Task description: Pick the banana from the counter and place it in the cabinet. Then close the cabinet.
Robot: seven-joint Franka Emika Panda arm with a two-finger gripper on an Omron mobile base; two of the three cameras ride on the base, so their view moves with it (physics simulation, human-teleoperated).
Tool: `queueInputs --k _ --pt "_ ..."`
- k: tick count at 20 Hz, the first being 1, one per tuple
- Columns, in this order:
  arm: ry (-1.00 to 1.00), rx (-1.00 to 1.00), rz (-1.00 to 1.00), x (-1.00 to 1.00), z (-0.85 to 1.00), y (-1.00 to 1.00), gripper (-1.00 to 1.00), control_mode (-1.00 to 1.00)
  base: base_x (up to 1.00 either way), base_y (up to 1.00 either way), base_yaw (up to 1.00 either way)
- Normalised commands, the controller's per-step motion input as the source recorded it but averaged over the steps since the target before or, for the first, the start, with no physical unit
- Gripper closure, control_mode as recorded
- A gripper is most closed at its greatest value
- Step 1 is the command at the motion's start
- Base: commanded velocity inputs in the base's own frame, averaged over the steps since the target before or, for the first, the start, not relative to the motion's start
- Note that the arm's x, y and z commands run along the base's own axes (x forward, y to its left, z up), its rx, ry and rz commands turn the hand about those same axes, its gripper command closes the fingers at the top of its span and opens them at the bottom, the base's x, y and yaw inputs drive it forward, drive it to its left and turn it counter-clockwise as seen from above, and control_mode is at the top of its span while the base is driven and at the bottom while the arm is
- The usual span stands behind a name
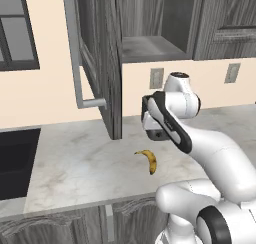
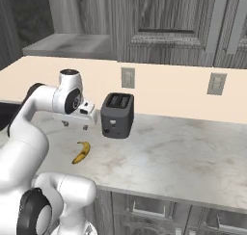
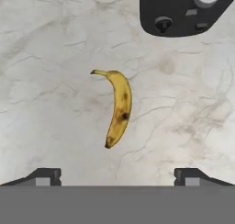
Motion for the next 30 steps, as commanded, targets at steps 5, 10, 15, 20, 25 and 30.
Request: queueInputs --k 5,10,15,20,25,30 --pt "0.1 0.0 -0.06 0.28 -0.51 0.24 -1.0 -1.0 0.0 0.0 0.0" --pt "0.0 0.0 -0.04 0.06 -0.51 0.08 -1.0 -1.0 0.0 0.0 0.0" --pt "0.0 0.0 -0.01 0.0 -0.51 0.0 -1.0 -1.0 0.0 0.0 0.0" --pt "-0.01 0.0 0.0 0.0 -0.45 0.0 -1.0 -1.0 0.0 0.0 0.0" --pt "-0.03 0.0 0.0 0.0 -0.42 -0.02 -1.0 -1.0 0.0 0.0 0.0" --pt "-0.01 0.01 0.0 0.11 -0.3 -0.12 -1.0 -1.0 0.0 0.0 0.0"
